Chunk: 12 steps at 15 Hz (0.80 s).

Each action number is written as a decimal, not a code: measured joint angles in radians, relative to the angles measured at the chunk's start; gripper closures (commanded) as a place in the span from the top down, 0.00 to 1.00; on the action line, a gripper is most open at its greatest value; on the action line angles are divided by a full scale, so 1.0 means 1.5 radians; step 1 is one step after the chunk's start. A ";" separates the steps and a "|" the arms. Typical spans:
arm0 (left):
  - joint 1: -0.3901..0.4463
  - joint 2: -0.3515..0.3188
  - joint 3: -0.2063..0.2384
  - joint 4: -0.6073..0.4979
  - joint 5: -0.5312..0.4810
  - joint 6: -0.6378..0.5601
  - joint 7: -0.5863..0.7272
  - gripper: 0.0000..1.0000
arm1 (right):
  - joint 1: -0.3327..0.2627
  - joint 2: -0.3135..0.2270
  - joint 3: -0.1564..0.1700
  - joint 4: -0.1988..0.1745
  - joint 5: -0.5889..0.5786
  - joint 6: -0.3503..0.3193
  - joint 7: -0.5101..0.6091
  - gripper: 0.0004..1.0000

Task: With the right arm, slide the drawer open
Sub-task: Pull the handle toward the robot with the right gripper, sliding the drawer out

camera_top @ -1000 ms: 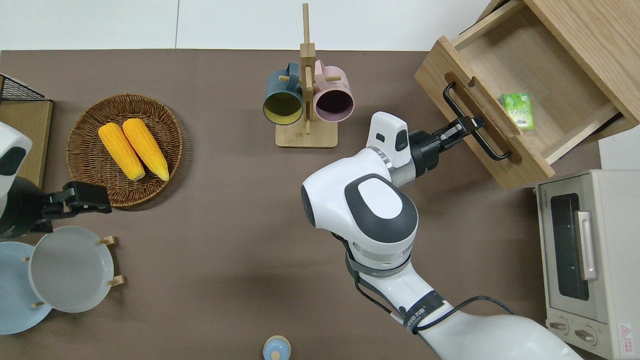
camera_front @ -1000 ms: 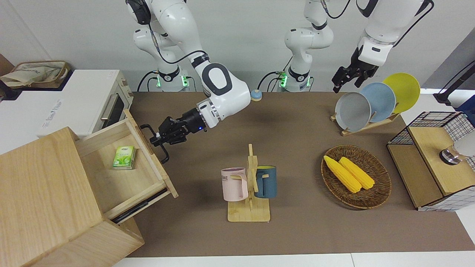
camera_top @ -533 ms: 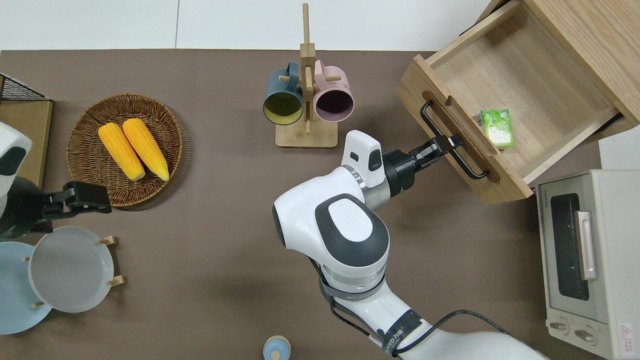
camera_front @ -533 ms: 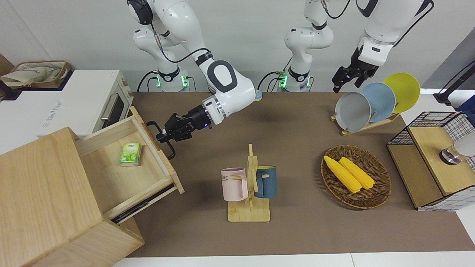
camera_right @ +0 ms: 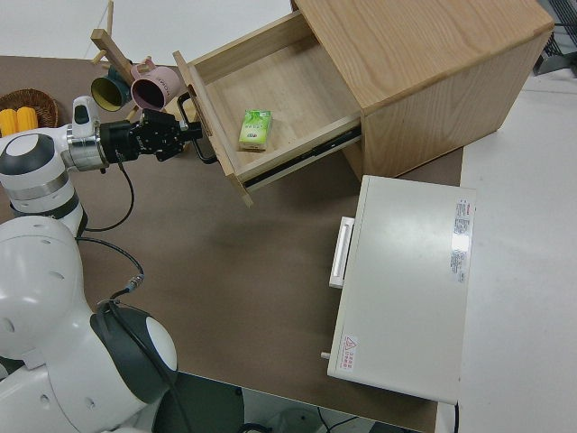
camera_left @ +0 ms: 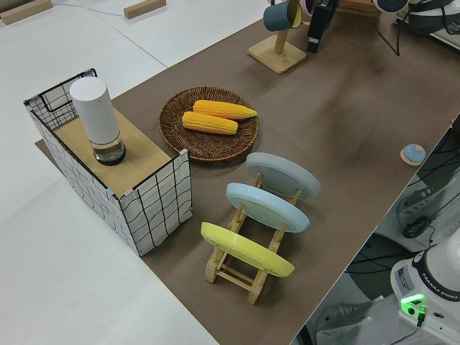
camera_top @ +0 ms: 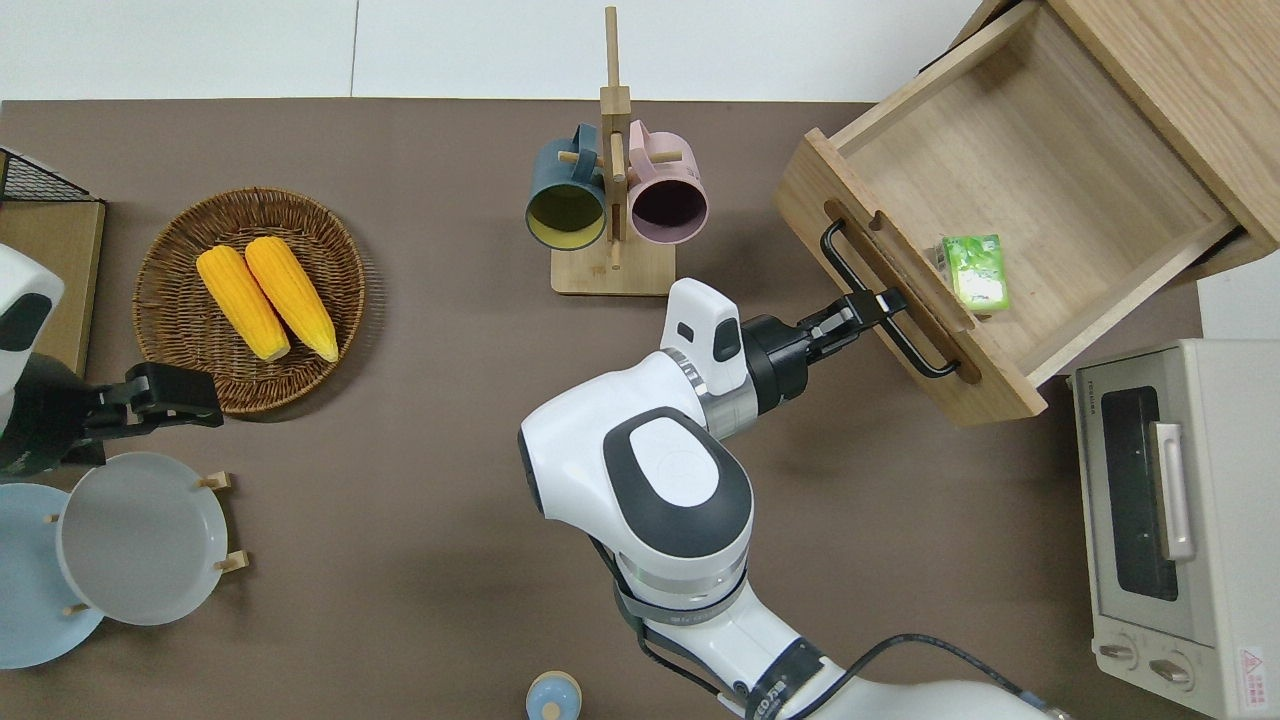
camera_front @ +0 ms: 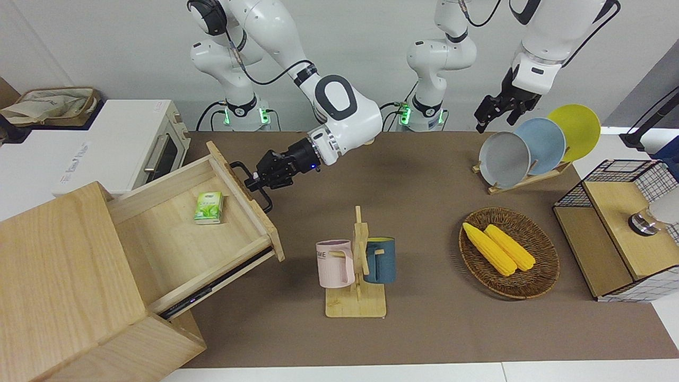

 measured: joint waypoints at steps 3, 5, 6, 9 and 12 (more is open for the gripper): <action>0.000 0.000 0.000 0.000 0.000 0.000 0.000 0.99 | 0.005 0.000 0.006 0.004 0.011 -0.009 0.000 0.04; 0.000 0.000 0.000 0.000 0.000 0.000 0.000 0.99 | 0.008 0.000 0.006 0.006 0.015 -0.012 0.000 0.16; 0.000 0.000 0.000 0.000 0.000 0.000 0.000 0.99 | 0.008 0.000 0.006 0.006 0.017 -0.012 0.000 0.24; 0.000 0.000 0.000 0.000 0.000 0.000 0.000 0.99 | 0.009 0.000 0.006 0.008 0.021 -0.019 0.000 0.97; 0.000 0.000 0.000 0.000 0.000 0.000 0.000 0.99 | 0.014 -0.002 0.006 0.014 0.021 -0.039 0.000 0.99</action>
